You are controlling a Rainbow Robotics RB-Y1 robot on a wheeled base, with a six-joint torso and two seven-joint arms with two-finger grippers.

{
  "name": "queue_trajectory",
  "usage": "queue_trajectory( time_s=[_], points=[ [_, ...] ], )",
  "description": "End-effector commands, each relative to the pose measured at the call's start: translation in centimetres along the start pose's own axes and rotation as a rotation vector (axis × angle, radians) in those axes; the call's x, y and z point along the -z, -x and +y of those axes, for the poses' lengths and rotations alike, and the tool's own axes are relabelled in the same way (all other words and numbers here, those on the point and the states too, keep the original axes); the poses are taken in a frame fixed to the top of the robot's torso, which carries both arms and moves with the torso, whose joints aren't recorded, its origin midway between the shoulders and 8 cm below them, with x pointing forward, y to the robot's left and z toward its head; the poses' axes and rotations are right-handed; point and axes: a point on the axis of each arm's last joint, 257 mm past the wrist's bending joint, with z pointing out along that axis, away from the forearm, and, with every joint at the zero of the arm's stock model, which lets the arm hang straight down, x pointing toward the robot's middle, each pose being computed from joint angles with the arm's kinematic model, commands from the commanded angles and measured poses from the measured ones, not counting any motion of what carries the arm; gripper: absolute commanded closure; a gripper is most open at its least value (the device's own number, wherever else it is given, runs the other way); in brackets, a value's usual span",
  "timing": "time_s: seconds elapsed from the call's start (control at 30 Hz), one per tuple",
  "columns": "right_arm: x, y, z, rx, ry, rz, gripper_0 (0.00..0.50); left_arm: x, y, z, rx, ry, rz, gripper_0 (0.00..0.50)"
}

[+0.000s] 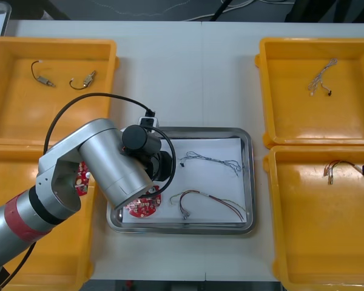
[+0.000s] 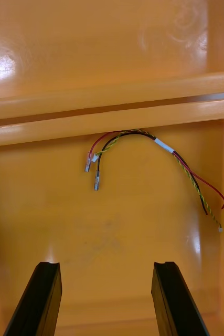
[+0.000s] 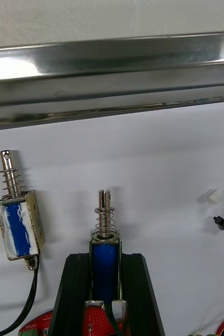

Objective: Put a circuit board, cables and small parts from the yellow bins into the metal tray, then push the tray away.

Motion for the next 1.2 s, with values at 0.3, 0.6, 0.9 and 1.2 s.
queue_trajectory(
  time_s=[0.3,0.6,0.9,1.2],
  points=[
    [0.2,-0.4,0.2,0.045,-0.007,-0.006,0.000,0.6,1.3,-2.2,0.043,-0.028,-0.043,0.500],
    [0.2,-0.4,0.2,0.045,-0.007,-0.006,0.000,0.7,1.5,-2.0,0.046,-0.023,-0.052,0.312],
    [0.2,-0.4,0.2,0.045,-0.007,-0.006,0.000,0.9,1.9,-1.5,0.058,-0.012,-0.061,0.000],
    [0.1,-0.4,1.0,0.055,0.012,-0.005,0.000,5.1,3.6,-2.0,0.115,-0.085,-0.044,0.000]
  ],
)
